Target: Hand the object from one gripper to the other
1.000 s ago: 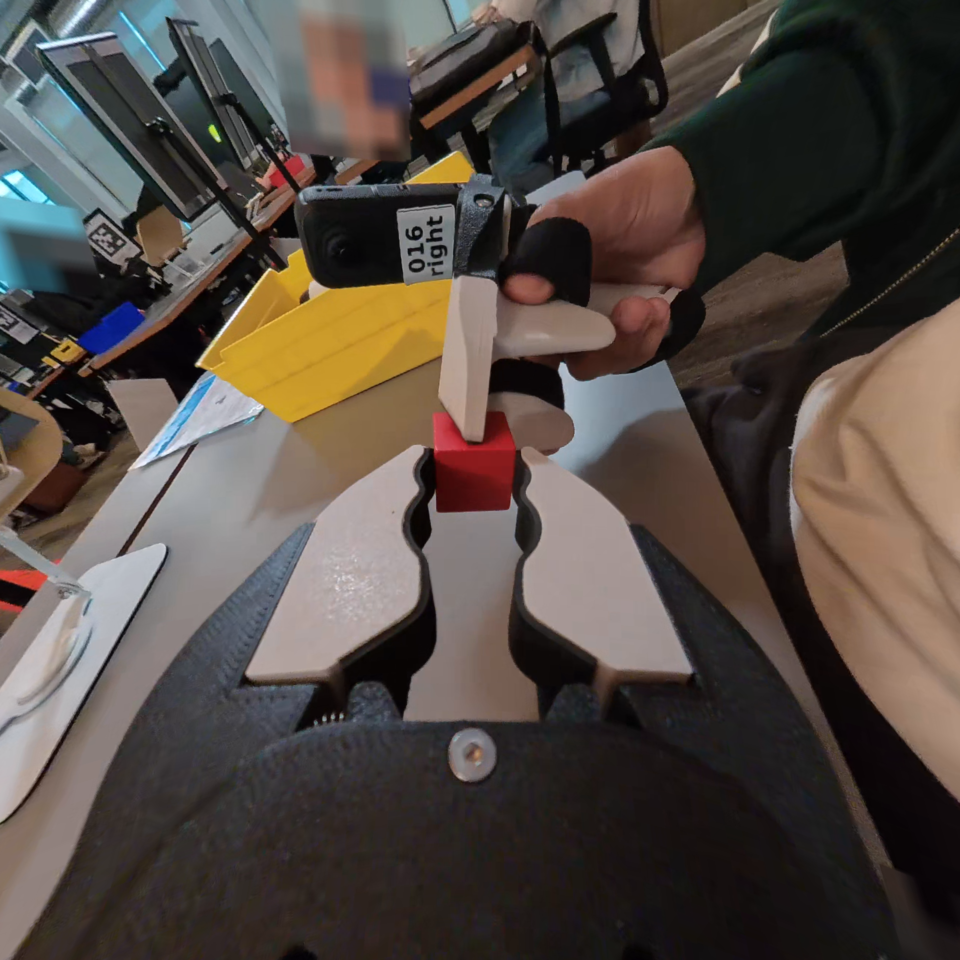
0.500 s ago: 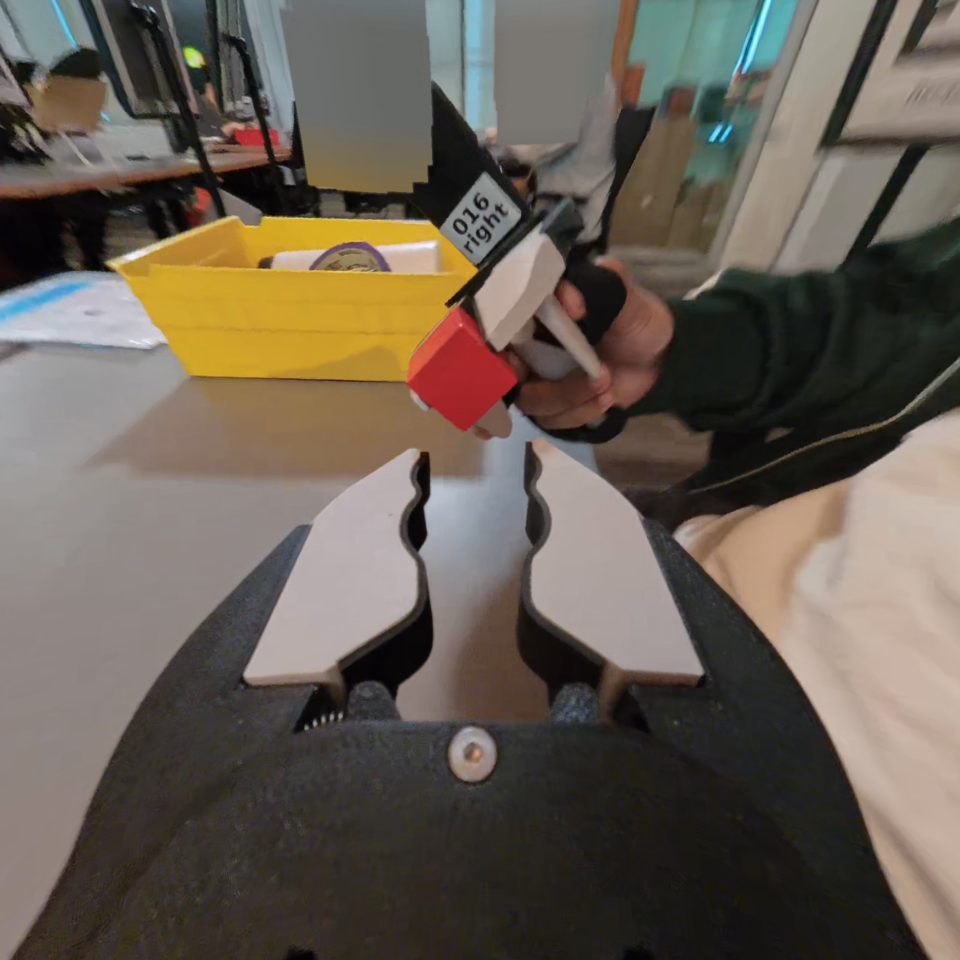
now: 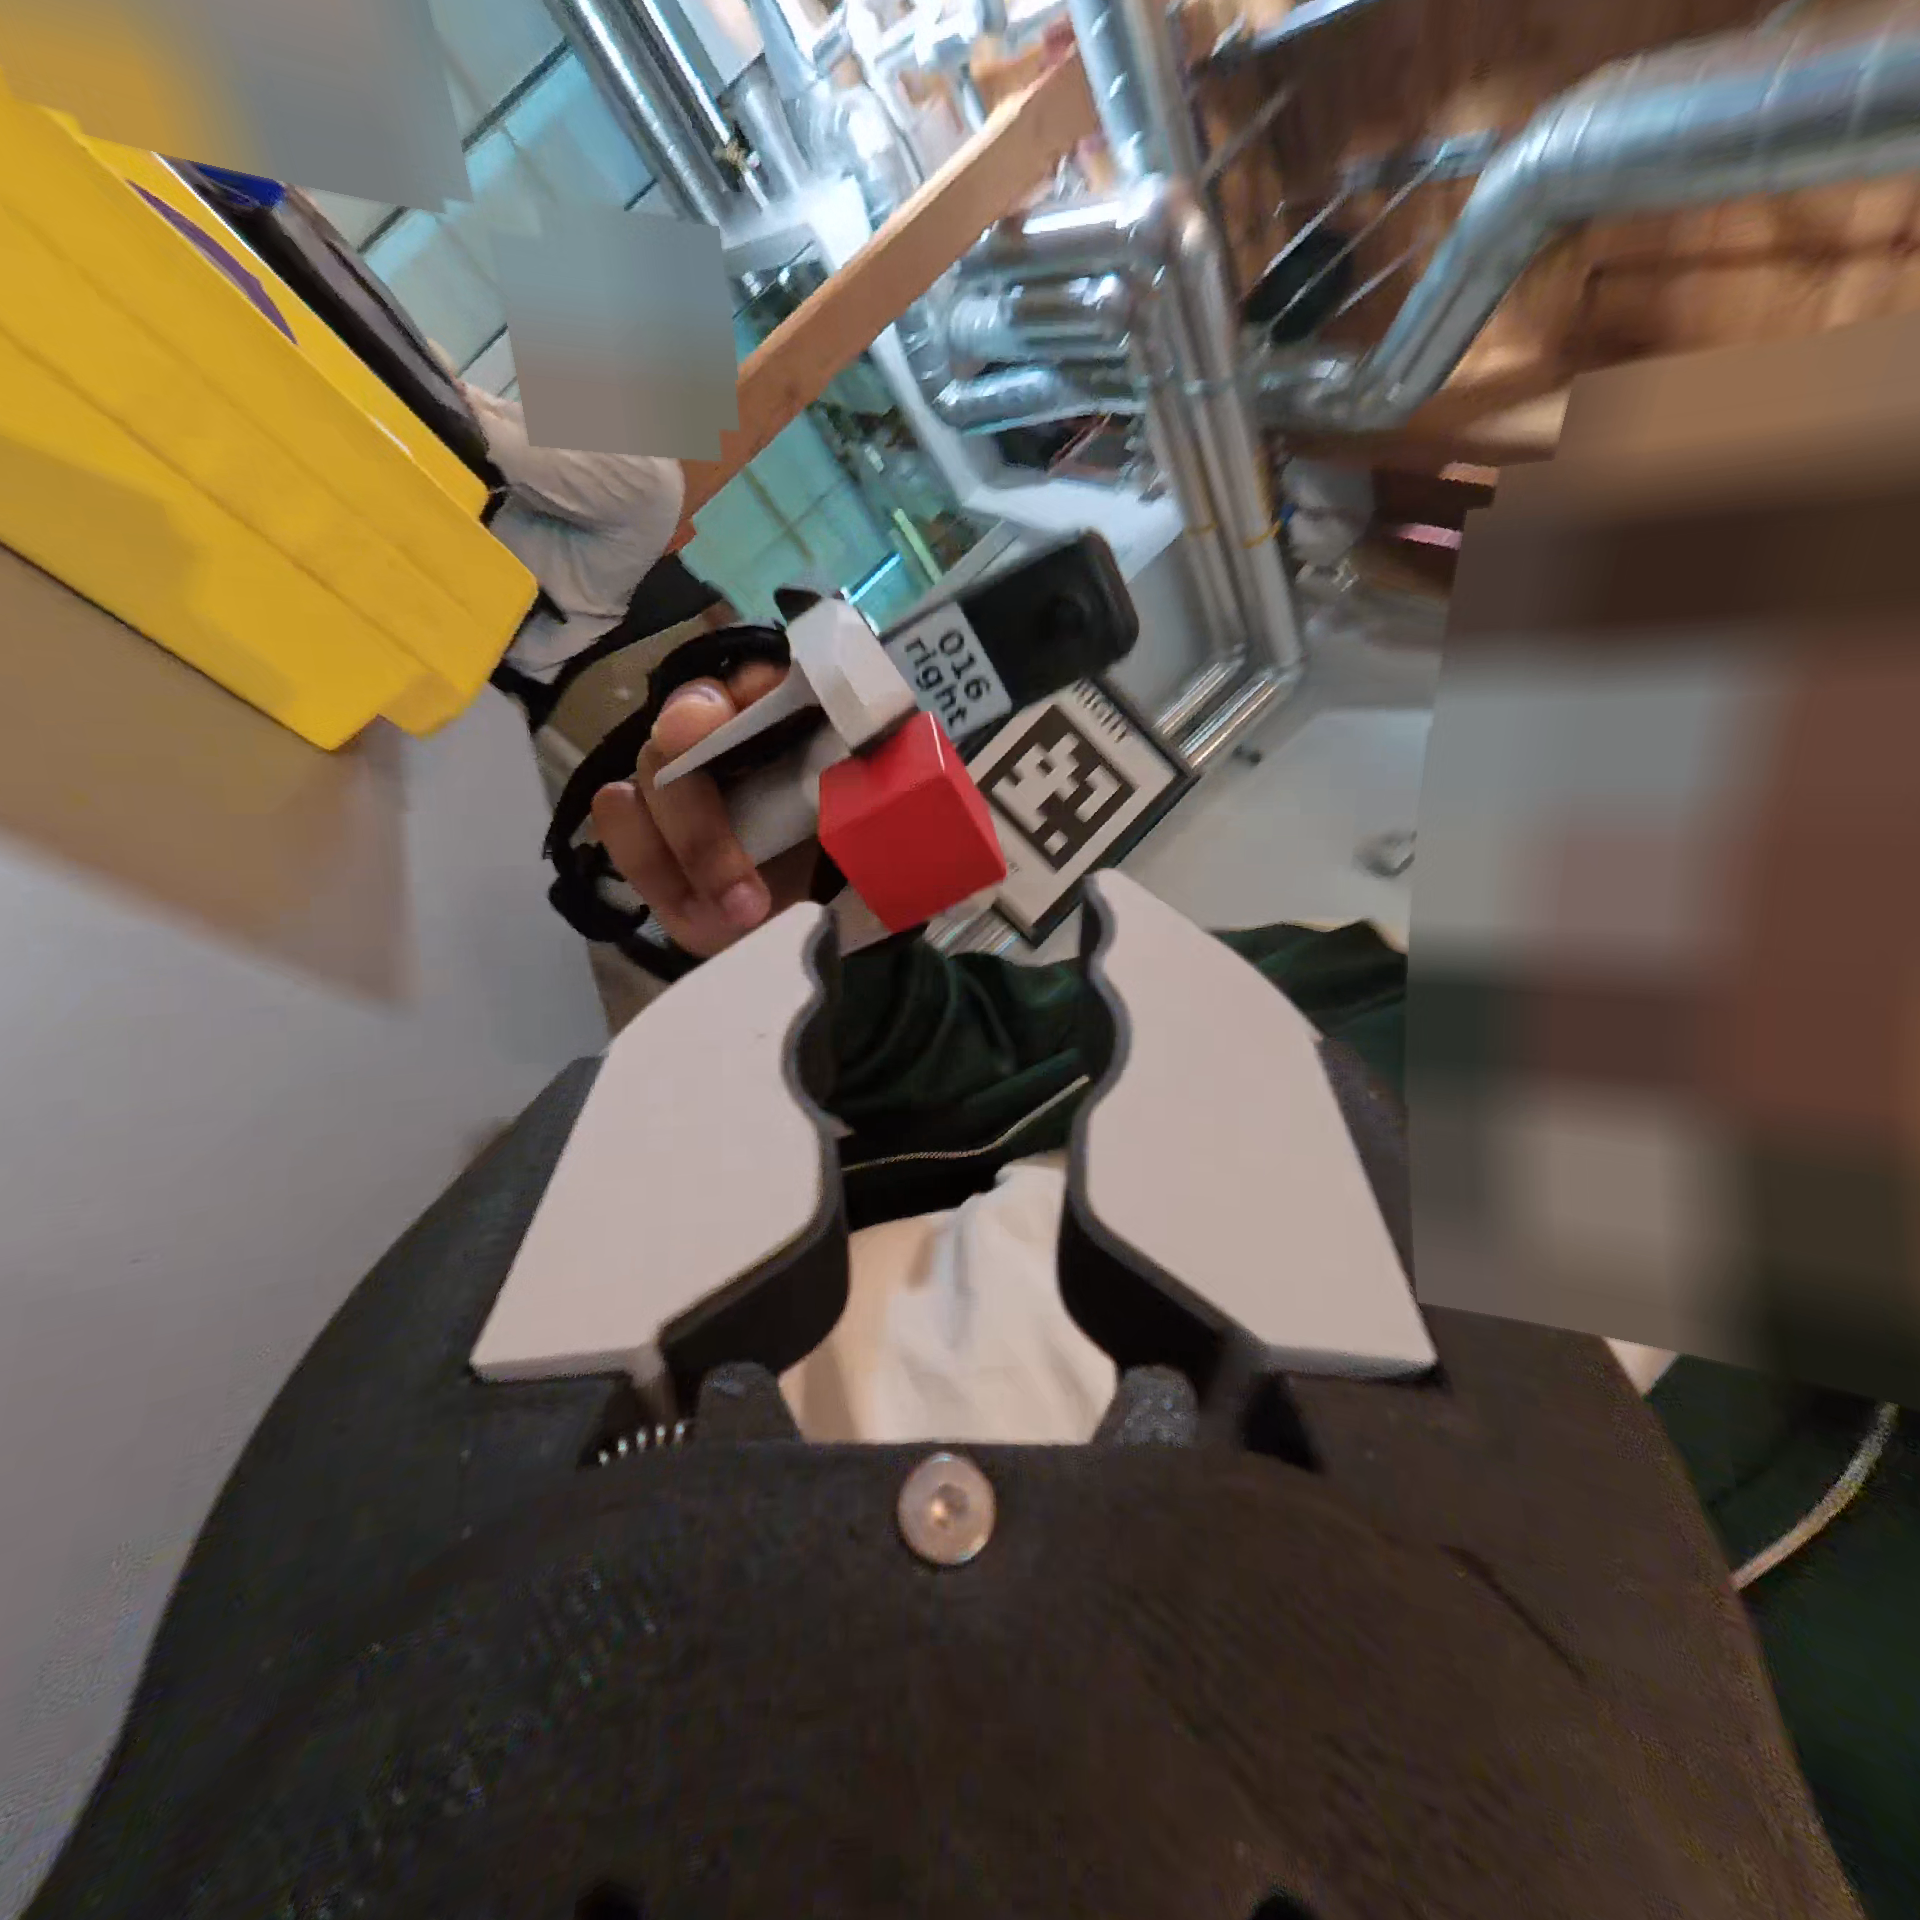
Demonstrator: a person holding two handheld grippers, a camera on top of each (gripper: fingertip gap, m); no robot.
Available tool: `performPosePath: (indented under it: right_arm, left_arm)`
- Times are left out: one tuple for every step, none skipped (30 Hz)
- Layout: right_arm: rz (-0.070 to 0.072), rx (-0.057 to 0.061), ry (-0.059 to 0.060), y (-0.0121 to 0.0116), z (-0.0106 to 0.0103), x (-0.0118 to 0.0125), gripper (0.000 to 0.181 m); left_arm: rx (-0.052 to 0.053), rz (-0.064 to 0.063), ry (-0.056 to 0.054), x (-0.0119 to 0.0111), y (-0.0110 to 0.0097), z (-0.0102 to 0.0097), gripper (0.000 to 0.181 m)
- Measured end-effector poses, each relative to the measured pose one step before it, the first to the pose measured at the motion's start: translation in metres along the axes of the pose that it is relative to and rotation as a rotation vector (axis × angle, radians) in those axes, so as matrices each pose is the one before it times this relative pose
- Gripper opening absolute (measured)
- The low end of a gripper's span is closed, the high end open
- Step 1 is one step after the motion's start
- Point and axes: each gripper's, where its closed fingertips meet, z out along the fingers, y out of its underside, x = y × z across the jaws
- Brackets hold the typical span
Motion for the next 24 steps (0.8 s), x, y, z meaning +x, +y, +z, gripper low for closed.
performPosePath:
  right_arm:
    - [-0.0326,-0.0128,0.0071,0.00113,0.00115,-0.00141,0.029]
    - [-0.0318,-0.0096,0.0043,0.00064,0.00101,-0.00164,0.029]
    - [-0.0311,-0.0074,0.0037,0.00036,0.00106,-0.00197,0.029]
    - [-0.0298,-0.009,0.0053,0.00055,0.0011,-0.00163,0.029]
    - [-0.0301,-0.01,0.0044,0.00071,0.0013,-0.00171,0.029]
    - [-0.0306,-0.0098,0.0035,0.00096,0.00157,-0.00198,0.029]
    - [-0.0319,-0.0112,0.0025,0.00121,0.00158,-0.00217,0.029]
    - [-0.0307,-0.0123,0.0029,0.00126,0.00164,-0.00221,0.029]
    - [-0.0278,-0.0045,0.0068,-0.00023,0.00115,-0.00131,0.029]
    - [-0.0218,-0.0032,0.0097,-0.00083,0.00055,-0.00046,0.029]
    - [-0.0142,-0.0092,0.0098,0.0003,0.00035,0.00025,0.029]
    - [-0.0097,-0.0069,0.0072,0.00067,0.00026,0.0003,0.029]
    - [-0.0072,-0.0028,0.0075,0.00061,0.00023,0.00047,0.029]
    - [-0.0042,0.0026,0.0064,0.00007,0.00013,0.00043,0.029]
    - [-0.0043,0.0087,0.0068,-0.00061,0.00012,0.00053,0.029]
    - [-0.0034,0.0098,0.0102,-0.00057,0.00028,0.00088,0.03]
    - [0.0016,0.0047,0.0101,0.00049,0.00048,0.0011,0.03]
    - [0.0093,-0.0058,0.0065,0.00228,0.00077,0.00137,0.04]
    - [0.0221,-0.0012,0.006,0.00203,0.00147,0.00204,0.051]
    - [0.035,0.0042,0.0051,0.00165,0.00155,0.00244,0.061]
    - [0.0413,0.004,0.0046,0.00182,0.00126,0.00269,0.071]
    - [0.0391,0.0009,0.0069,0.002,0.00086,0.00314,0.081]
    - [0.0318,0.0012,0.0121,0.00168,0.00041,0.00379,0.091]
    - [0.0262,0.0035,0.0077,0.00113,0.00004,0.00298,0.101]
  left_arm:
    - [0.0258,-0.037,0.0159,-0.00109,-0.00158,0.00066,0.054]
    - [0.0111,-0.0297,0.0137,-0.0009,-0.00008,0.00066,0.054]
    - [0.0017,-0.0163,0.0058,-0.0009,0.00091,0.00094,0.055]
    - [-0.0029,-0.0017,-0.0002,-0.00061,0.00107,0.00123,0.055]
    - [-0.004,0.0081,-0.0042,-0.00027,0.00104,0.00147,0.052]
    - [-0.0027,0.0106,-0.0068,-0.00045,0.00082,0.0014,0.05]
    - [-0.003,0.0076,-0.0038,-0.00008,0.00093,0.0012,0.045]
    - [-0.0023,0.0001,-0.0065,-0.00073,0.00081,0.0008,0.04]
    - [-0.002,0.0013,-0.008,-0.00134,0.00069,0.00032,0.036]
    - [0.0002,-0.0013,0.0023,-0.00003,0.00016,-0.00022,0.031]
    - [0.0028,-0.0102,0.0015,0.00023,-0.00085,-0.00039,0.03]
    - [-0.0042,0.0014,-0.0091,-0.00029,-0.00026,-0.00023,0.03]
    - [-0.0046,0.0168,-0.019,-0.00084,-0.00032,-0.00021,0.03]
    - [-0.0056,0.019,-0.0188,-0.00033,-0.00038,0.00004,0.03]
    - [-0.0046,0.0174,-0.0123,0.00045,-0.00045,-0.00001,0.03]
    - [0.0023,0.0189,-0.0077,0.00091,-0.00115,0.00001,0.029]
    - [0.0075,0.0191,-0.0064,0.00089,-0.00159,-0.00026,0.029]
    - [0.0146,0.0187,-0.0006,0.00172,-0.00285,-0.00074,0.029]
    - [0.022,0.0206,-0.0037,0.00122,-0.00425,-0.00155,0.029]
    - [0.0245,0.0306,-0.0149,-0.00008,-0.00455,-0.00235,0.029]
    - [0.0141,0.0399,-0.0324,-0.00249,-0.00346,-0.00303,0.029]
    - [0.0017,0.055,-0.042,-0.00349,-0.00205,-0.00306,0.028]
    - [-0.003,0.0678,-0.0461,-0.00359,-0.00175,-0.00291,0.028]
    - [-0.0102,0.076,-0.0465,-0.00309,-0.00127,-0.00241,0.028]
